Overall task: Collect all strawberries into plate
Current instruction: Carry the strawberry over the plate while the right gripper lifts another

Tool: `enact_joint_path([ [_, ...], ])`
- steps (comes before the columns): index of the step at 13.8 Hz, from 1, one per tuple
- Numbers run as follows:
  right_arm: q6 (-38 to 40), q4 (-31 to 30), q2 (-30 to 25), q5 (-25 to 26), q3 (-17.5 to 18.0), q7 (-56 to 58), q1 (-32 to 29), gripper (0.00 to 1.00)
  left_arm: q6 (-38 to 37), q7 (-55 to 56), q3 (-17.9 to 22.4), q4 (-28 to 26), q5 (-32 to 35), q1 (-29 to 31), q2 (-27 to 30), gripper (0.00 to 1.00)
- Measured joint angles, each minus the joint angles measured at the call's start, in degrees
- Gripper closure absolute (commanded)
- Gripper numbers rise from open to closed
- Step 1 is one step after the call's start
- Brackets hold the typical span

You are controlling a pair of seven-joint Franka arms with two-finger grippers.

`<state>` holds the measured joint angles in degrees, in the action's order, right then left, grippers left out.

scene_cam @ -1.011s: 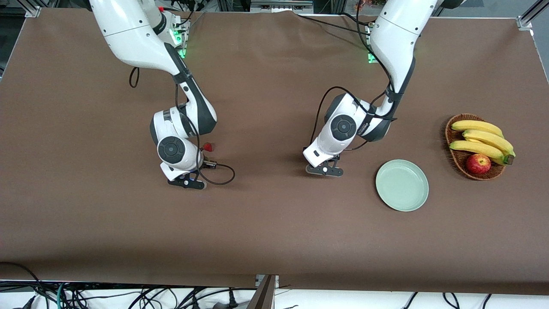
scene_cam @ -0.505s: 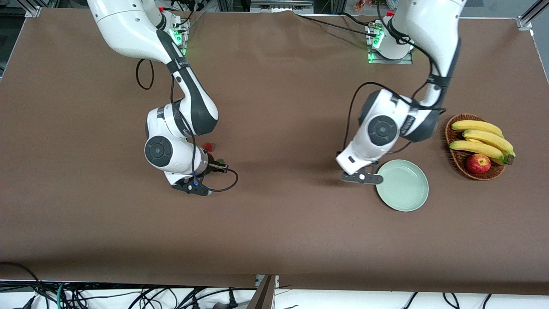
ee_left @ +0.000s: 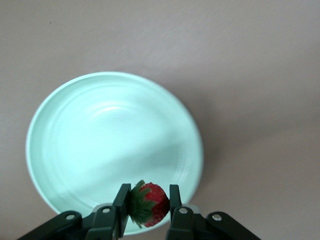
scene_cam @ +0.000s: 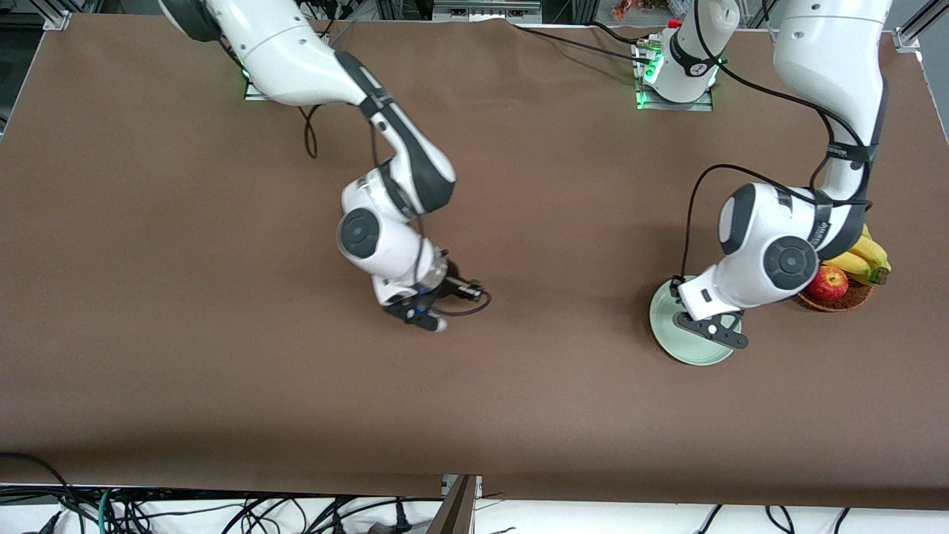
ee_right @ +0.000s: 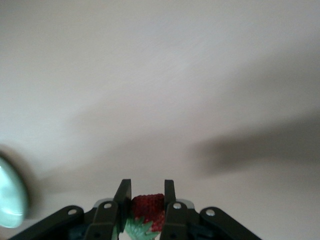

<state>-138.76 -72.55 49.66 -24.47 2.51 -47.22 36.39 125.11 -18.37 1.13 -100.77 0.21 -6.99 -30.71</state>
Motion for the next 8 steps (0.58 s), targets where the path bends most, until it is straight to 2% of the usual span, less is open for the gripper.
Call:
enact_joint_path([
  [1,-3.8,0.9,1.6,0.0,0.2,-3.1,2.4,0.71,1.0,-3.4,0.0,-0.1,0.0,1.3,-1.1,0.81],
  [4,-15.5,3.7,7.9,0.1,-1.1,-9.8,10.3,0.63,4.4,-8.1,-0.2,-0.6,0.0,3.4,-4.4,0.80],
  [5,-18.3,4.4,10.1,0.1,-2.4,-11.1,12.8,0.60,5.0,-8.3,-0.5,-0.6,0.0,3.5,-5.2,0.54],
  [6,-20.0,5.1,11.7,0.1,-3.5,-11.8,14.5,0.51,5.2,-8.4,-0.7,-0.6,0.0,3.4,-5.5,0.01],
  [8,-20.8,6.1,13.1,0.1,-4.6,-12.1,15.5,0.26,5.3,-8.4,-1.2,-0.5,0.0,3.4,-5.5,0.00],
])
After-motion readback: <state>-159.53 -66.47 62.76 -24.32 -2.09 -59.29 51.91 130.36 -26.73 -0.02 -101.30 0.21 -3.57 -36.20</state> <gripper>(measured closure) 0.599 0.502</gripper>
